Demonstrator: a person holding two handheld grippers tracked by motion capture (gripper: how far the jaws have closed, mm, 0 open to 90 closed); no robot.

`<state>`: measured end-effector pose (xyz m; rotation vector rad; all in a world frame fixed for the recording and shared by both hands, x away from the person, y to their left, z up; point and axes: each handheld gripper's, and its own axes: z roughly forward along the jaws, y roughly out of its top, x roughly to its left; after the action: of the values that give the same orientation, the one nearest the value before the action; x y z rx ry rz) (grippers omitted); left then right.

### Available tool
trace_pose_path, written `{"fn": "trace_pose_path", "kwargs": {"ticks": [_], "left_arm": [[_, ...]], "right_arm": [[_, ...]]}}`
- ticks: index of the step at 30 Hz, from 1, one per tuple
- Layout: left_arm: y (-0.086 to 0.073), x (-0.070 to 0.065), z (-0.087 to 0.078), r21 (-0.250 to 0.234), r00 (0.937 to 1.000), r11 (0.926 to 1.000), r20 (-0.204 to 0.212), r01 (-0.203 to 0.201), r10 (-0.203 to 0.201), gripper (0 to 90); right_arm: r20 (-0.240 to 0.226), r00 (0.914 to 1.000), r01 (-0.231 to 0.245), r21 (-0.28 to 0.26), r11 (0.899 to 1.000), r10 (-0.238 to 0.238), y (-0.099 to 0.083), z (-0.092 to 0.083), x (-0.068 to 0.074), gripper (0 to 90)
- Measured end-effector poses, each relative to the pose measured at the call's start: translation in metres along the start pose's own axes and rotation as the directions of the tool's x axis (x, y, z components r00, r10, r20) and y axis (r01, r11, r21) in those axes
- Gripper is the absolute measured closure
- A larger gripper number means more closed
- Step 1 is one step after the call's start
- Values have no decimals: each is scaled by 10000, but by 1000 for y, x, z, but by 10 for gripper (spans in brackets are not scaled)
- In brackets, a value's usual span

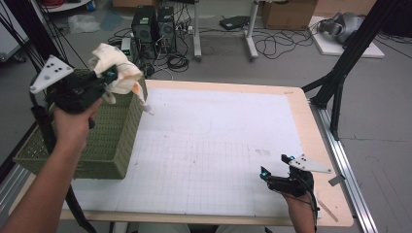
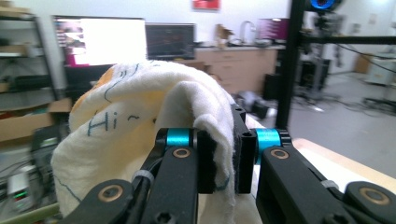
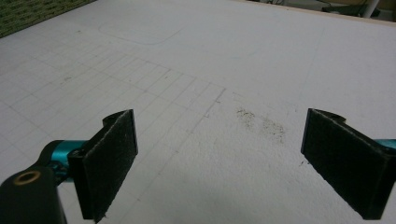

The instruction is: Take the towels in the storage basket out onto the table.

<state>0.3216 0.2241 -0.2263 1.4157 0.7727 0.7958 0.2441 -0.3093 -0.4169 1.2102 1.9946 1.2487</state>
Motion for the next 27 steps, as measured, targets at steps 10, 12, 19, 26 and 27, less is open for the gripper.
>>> {"fn": "trace_pose_path", "kwargs": {"ticks": [10,12,19,26,27], "left_arm": [[-41,-69,42,945,9784,9952,2068,-244,44,835],[-51,-82,51,1182,9704,9927,2413,-247,-46,835],[-75,-117,74,1676,9470,9852,3207,-365,-195,835],[-94,-153,98,1507,9190,9875,3938,-451,-181,835],[-102,-161,104,1726,9097,9838,4144,-491,-273,835]], "right_arm": [[-29,10000,72,-28,10000,-72,0,1,0,100],[-38,10000,70,-18,10000,-70,0,1,0,100],[-26,10000,64,-18,10000,-64,0,1,-1,100],[-22,10000,25,-47,10000,-25,0,0,-2,100],[-17,10000,42,-31,10000,-42,0,0,-2,100]]}}
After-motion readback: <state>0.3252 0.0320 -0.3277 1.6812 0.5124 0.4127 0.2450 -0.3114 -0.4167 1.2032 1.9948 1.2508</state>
